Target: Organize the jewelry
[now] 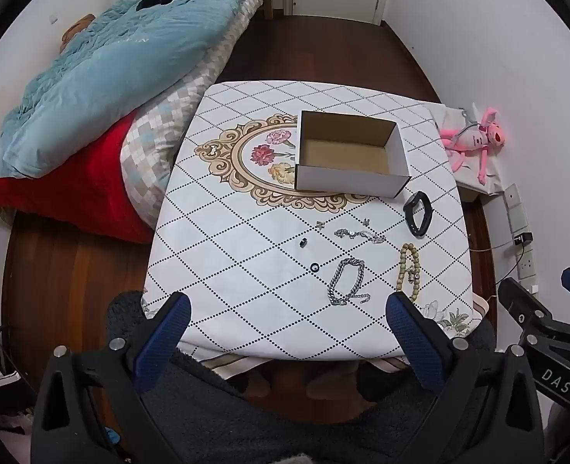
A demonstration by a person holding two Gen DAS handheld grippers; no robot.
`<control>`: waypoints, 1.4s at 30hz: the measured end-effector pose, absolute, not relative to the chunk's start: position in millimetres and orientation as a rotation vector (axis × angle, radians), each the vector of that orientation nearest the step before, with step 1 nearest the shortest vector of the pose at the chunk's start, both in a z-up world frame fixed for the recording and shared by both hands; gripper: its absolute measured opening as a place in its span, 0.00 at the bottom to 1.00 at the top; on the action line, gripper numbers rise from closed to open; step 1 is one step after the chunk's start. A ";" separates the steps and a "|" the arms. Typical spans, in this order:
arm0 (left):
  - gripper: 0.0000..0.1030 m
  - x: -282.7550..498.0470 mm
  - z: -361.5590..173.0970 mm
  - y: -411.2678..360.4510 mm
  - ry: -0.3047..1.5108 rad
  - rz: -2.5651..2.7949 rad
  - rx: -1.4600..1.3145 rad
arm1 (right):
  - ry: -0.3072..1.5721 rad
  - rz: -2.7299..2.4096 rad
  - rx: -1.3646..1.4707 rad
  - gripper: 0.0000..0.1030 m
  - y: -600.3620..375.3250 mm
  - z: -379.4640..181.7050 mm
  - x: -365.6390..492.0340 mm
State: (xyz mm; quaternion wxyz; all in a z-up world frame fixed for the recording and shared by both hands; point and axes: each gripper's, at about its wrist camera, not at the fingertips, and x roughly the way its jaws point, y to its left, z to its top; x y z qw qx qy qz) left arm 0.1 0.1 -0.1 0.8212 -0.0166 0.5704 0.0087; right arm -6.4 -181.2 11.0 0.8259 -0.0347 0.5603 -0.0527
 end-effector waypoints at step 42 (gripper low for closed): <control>1.00 -2.3 9.9 3.1 1.189 0.029 -0.020 | 1.167 -0.127 -0.083 1.00 -180.2 22.3 -7.7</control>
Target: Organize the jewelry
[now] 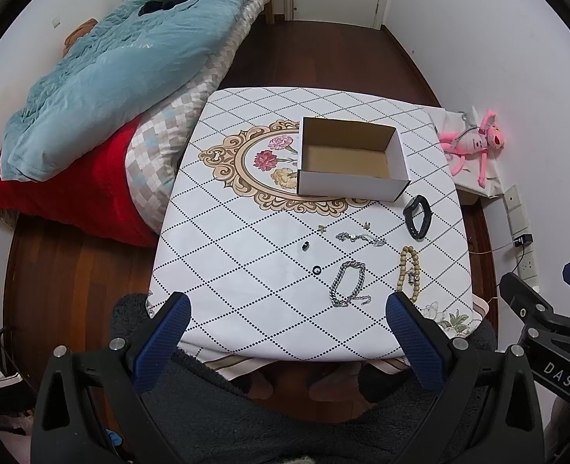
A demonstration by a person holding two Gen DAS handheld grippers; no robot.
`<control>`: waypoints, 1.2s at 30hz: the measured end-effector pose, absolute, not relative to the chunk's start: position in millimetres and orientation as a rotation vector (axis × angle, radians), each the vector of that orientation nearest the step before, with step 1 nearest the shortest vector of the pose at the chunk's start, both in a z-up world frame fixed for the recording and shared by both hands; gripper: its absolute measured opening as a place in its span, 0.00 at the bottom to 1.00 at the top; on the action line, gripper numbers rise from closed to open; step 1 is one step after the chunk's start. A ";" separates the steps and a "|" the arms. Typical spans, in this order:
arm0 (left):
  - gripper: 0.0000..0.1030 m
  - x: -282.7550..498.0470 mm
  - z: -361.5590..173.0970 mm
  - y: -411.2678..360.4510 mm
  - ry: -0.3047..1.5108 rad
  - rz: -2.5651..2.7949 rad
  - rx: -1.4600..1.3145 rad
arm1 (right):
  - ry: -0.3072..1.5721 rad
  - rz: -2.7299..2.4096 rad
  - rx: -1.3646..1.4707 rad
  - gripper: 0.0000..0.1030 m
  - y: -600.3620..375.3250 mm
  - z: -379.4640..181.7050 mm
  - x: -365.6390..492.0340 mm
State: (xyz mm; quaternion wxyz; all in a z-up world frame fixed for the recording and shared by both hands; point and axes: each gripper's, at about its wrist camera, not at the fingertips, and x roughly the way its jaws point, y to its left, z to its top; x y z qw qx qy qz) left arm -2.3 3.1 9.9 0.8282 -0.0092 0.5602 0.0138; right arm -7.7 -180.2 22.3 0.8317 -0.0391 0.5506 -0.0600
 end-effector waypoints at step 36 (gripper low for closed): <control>1.00 0.1 17.1 -3.1 1.172 0.024 -0.015 | 1.153 -0.124 -0.079 1.00 -187.2 35.1 -2.7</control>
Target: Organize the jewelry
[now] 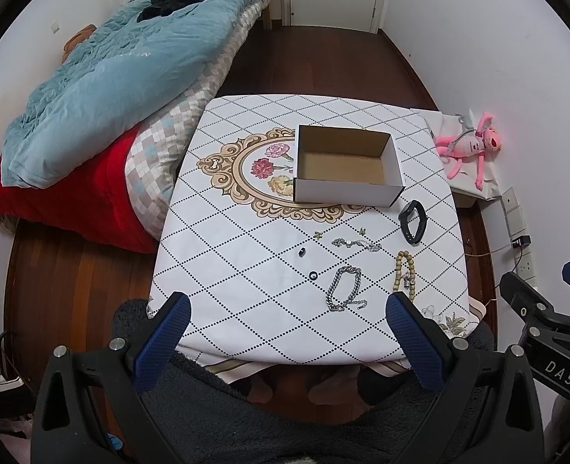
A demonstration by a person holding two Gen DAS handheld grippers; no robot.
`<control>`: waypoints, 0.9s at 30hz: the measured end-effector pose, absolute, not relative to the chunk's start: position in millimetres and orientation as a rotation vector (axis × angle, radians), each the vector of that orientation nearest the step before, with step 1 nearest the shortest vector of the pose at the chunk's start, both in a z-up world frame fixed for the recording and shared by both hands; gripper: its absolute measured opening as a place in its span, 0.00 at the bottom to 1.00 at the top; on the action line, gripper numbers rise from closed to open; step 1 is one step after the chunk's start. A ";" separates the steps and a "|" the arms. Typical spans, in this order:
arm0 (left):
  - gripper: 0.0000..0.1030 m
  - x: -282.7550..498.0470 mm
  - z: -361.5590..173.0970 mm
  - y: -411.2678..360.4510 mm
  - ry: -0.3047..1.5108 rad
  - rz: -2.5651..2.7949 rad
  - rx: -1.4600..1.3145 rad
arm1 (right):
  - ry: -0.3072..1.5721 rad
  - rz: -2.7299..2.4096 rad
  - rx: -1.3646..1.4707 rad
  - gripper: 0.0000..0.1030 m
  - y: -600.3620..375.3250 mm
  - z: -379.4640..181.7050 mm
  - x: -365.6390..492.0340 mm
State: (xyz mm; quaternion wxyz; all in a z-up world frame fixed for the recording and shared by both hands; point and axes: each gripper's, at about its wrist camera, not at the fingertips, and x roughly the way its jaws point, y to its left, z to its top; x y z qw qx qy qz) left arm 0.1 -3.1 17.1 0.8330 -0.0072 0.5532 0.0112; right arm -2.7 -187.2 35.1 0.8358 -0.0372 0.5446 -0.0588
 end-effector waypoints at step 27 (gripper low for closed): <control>1.00 31.3 -32.1 0.1 1.143 0.057 0.005 | 1.159 -0.195 0.020 1.00 -222.8 -8.4 16.9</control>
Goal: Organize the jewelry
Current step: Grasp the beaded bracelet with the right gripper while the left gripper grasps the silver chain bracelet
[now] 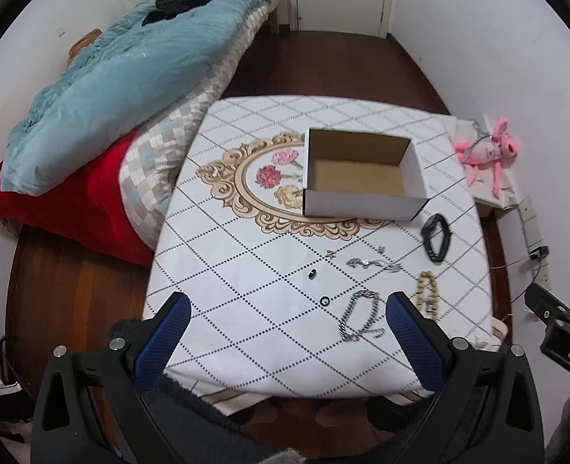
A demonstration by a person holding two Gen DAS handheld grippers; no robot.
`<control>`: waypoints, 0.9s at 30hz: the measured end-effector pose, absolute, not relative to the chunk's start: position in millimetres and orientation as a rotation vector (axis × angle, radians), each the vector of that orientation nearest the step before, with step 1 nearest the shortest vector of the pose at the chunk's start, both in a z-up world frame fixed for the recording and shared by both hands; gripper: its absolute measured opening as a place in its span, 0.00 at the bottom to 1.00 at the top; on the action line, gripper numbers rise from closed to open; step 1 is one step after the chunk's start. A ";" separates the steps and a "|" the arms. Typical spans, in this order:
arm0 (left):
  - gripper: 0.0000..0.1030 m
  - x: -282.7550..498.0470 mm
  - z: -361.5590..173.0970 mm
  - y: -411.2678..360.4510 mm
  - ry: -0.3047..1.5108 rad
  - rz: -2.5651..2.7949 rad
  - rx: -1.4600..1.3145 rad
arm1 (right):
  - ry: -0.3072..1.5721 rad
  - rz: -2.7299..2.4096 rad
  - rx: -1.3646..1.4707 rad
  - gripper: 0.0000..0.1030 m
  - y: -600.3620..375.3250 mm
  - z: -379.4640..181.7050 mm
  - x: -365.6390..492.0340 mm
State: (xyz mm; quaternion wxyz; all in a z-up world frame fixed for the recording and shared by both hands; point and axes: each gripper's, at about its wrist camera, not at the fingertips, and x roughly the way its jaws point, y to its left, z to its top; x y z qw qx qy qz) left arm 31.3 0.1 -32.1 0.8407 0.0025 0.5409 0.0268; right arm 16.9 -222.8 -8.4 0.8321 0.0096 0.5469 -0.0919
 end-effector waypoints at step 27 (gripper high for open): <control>0.40 52.2 -202.7 -57.3 1.404 -0.160 0.126 | 1.452 -0.141 0.137 0.54 -234.6 -219.0 47.4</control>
